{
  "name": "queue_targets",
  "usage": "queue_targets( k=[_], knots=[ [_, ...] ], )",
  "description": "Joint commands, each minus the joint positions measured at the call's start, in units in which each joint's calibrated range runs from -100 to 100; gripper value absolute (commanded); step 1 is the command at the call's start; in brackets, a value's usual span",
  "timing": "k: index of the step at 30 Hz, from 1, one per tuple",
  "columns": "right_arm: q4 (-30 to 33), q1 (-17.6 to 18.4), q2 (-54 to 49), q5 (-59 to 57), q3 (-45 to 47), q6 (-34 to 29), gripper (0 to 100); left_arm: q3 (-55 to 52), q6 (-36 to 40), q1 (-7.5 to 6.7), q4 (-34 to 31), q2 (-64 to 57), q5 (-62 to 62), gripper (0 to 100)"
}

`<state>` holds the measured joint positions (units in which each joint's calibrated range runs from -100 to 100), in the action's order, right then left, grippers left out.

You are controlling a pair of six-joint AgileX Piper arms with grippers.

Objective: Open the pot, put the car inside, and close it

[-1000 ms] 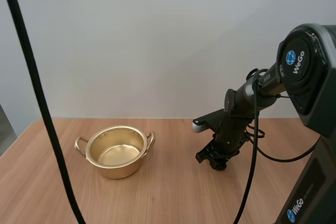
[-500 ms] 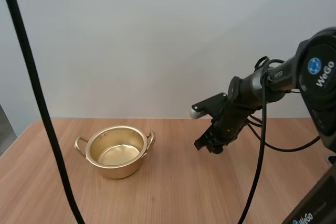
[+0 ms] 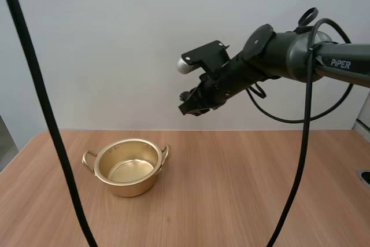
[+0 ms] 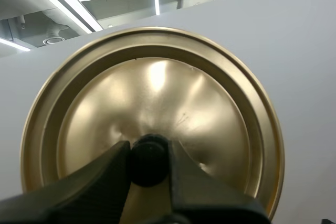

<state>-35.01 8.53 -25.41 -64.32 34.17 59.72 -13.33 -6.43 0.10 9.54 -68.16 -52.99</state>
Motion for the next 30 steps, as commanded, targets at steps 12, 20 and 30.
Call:
queue_targets(
  k=[12, 20, 30],
  knots=[
    [1.43, 15.93, 9.81, 22.44, -0.33, 1.73, 0, 5.32, -0.19, -0.03, 3.47, 0.01, -0.11, 0],
    [5.26, 16.44, 23.86, 20.27, -3.99, 1.82, 0, 5.46, -2.34, 0.71, 3.90, 0.01, -1.69, 0],
    [7.91, 16.44, 32.88, 15.06, -7.41, 1.82, 0, 5.46, -2.54, 0.81, 3.87, 0.01, -1.90, 0]
  ],
)
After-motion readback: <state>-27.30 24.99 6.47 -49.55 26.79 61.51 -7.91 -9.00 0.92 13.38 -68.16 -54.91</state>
